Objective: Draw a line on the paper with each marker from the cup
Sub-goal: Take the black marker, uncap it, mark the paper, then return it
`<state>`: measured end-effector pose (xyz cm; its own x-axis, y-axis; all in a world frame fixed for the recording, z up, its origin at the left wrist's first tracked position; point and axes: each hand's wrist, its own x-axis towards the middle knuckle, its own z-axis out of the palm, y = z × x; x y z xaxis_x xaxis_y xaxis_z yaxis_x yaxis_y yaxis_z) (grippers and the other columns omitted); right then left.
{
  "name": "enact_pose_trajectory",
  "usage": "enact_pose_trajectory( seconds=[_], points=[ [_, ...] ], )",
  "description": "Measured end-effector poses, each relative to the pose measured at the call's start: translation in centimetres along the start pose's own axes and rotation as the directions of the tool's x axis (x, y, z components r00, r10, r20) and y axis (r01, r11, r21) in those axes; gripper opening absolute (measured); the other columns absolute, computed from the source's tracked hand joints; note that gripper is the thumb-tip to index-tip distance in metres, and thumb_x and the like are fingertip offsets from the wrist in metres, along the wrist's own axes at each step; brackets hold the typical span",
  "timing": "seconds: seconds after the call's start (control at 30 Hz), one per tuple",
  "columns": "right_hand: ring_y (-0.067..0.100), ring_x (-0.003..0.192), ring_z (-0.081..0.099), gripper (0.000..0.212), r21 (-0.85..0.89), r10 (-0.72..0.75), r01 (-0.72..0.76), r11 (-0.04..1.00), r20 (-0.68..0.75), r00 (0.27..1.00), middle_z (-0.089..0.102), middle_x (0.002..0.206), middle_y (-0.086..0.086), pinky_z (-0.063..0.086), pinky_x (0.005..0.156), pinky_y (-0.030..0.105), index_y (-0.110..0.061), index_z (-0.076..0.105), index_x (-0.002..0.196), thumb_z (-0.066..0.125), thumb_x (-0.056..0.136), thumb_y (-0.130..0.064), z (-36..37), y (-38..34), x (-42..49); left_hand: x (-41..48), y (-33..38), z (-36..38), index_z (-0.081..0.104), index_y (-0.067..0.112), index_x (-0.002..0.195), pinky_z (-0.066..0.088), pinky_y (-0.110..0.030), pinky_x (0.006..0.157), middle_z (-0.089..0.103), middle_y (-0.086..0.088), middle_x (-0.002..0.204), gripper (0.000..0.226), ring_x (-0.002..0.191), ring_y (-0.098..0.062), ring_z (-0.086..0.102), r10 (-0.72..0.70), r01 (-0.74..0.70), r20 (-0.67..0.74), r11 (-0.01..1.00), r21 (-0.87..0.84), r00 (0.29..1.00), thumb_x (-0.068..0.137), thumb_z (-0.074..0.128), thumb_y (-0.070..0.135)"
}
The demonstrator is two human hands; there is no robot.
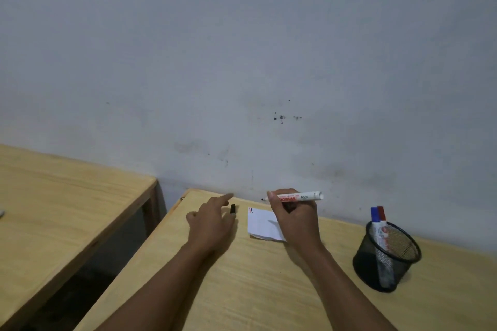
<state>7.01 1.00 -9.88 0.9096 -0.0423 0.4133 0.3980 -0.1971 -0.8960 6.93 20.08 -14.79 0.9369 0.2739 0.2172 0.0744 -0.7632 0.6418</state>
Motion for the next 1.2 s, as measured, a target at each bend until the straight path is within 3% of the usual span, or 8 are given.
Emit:
enact_pose_trajectory(
  seconds=[0.1,0.23,0.33,0.4,0.53,0.73,0.9,1.2],
  points=[
    [0.001,0.063,0.064,0.013,-0.027,-0.03,0.03,0.999,0.001,1.0,0.071,0.069,0.0,0.047,0.061,0.013,-0.012,0.072,0.078,0.074,0.09,-0.017,-0.9,-0.8,-0.3,1.0,0.8,0.1,0.061,0.041,0.126,0.025,-0.04,0.086,0.066,0.013,0.125,0.033,0.12,-0.015,0.053,-0.018,0.01,0.064,0.993,0.116,0.998,0.095,0.052,0.039],
    [0.001,0.06,0.063,0.015,-0.026,-0.033,0.033,0.999,0.001,0.999,0.068,0.063,-0.008,0.047,0.059,0.015,-0.017,0.072,0.075,0.074,0.09,-0.018,-2.0,-1.7,-0.8,0.9,1.5,-0.1,0.069,0.036,0.105,0.022,-0.035,0.079,0.074,0.015,0.104,0.019,0.102,-0.014,0.061,-0.06,0.061,-0.033,0.998,0.021,0.998,0.094,0.055,0.032],
    [0.015,0.063,0.066,0.012,0.082,0.009,-0.008,0.997,-0.015,1.0,0.071,0.067,0.002,0.053,0.061,0.03,-0.015,0.073,0.079,0.073,0.091,-0.017,-3.5,-3.1,-0.9,0.4,3.2,-1.8,0.072,0.033,0.095,0.038,-0.036,0.083,0.074,0.021,0.082,0.008,0.088,-0.006,0.065,-0.063,0.041,-0.086,0.971,-0.237,0.994,0.089,0.066,0.033],
    [0.015,0.065,0.068,0.006,0.208,0.028,-0.023,0.978,-0.019,0.999,0.073,0.071,0.006,0.055,0.059,0.028,-0.01,0.075,0.088,0.071,0.092,-0.012,-4.5,-4.5,-1.1,-0.4,5.5,-3.9,0.073,0.028,0.09,0.053,-0.034,0.084,0.075,0.02,0.074,0.004,0.082,0.001,0.069,-0.018,-0.035,-0.103,0.869,-0.493,0.995,0.087,0.073,0.025],
    [0.017,0.06,0.06,0.009,0.373,0.045,-0.036,0.927,-0.017,0.999,0.071,0.07,0.009,0.049,0.056,0.03,-0.003,0.072,0.093,0.069,0.093,-0.012,-5.9,-7.6,-1.7,-3.6,10.7,-8.2,0.076,0.015,0.09,0.049,-0.019,0.069,0.077,0.009,0.074,0.007,0.07,-0.004,0.067,0.029,-0.038,-0.025,0.621,-0.783,0.999,0.083,0.077,0.016],
    [0.018,0.056,0.055,0.016,0.438,0.023,0.008,0.899,-0.066,0.998,0.07,0.068,0.007,0.045,0.055,0.03,-0.006,0.074,0.085,0.07,0.093,-0.02,-7.5,-12.2,-3.5,-8.0,14.9,-11.3,0.075,0.018,0.103,0.049,-0.037,0.084,0.078,0.002,0.101,0.021,0.085,-0.014,0.065,0.105,0.091,0.165,0.5,-0.861,0.981,0.085,0.075,0.03],
    [0.018,0.058,0.056,0.016,0.395,-0.037,0.07,0.916,-0.09,0.995,0.07,0.069,0.008,0.046,0.056,0.029,-0.005,0.074,0.089,0.07,0.093,-0.02,-9.6,-14.7,-5.1,-10.7,17.7,-12.5,0.074,0.019,0.103,0.048,-0.035,0.081,0.078,0.001,0.102,0.02,0.086,-0.015,0.065,0.163,0.111,0.2,0.437,-0.893,0.966,0.085,0.075,0.028],
    [0.021,0.06,0.057,0.018,0.308,-0.169,0.179,0.935,-0.058,0.984,0.07,0.069,0.009,0.046,0.057,0.032,-0.003,0.074,0.087,0.07,0.093,-0.02,-12.5,-17.7,-6.8,-13.0,20.3,-14.2,0.077,0.018,0.102,0.049,-0.037,0.082,0.077,-0.007,0.1,0.02,0.08,-0.012,0.066,0.295,0.003,0.168,0.488,-0.873,0.94,0.083,0.077,0.024]
  ],
)
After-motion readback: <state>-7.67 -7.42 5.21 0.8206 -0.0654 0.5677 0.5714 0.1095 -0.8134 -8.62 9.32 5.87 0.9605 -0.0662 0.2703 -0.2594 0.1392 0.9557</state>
